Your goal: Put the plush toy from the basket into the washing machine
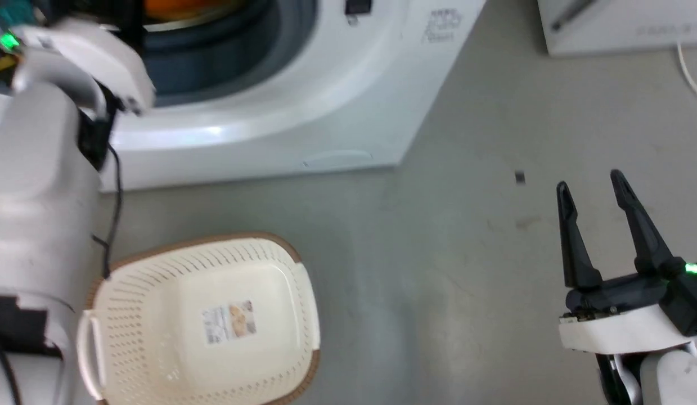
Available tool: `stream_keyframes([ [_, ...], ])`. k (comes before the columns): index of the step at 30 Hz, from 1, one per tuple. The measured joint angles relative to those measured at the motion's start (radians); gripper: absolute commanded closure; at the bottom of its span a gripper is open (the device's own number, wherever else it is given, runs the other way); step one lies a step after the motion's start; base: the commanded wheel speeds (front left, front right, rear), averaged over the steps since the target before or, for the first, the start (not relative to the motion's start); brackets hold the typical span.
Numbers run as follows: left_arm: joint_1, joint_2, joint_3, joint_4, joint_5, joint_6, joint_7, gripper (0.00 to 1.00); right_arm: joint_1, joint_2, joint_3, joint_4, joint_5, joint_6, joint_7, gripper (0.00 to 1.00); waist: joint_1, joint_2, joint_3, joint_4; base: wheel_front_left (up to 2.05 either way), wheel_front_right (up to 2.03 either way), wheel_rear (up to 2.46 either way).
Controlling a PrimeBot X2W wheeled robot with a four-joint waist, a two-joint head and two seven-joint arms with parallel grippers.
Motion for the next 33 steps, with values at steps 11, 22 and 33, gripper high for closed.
stream_keyframes([
  [11, 0.427, -0.025, 0.112, -0.437, -0.038, 0.077, -0.017, 0.00, 0.063, 0.000, -0.018, -0.001, -0.020, 0.000, 0.000, 0.00, -0.0001, 0.0000, -0.219, 0.086, 0.00, 0.00, 0.00],
  [22, 0.879, -0.089, 0.177, -0.797, 0.014, 0.179, -0.017, 0.00, 0.126, 0.000, -0.015, -0.018, -0.014, 0.000, 0.000, 0.00, -0.0002, 0.0000, -0.330, 0.133, 0.00, 0.00, 0.00],
  [33, 1.149, -0.175, 0.207, -0.883, 0.064, 0.198, -0.017, 0.00, 0.177, 0.000, 0.012, -0.006, 0.003, 0.000, 0.000, 0.00, -0.0001, 0.0000, -0.387, 0.134, 0.00, 0.00, 0.00],
])
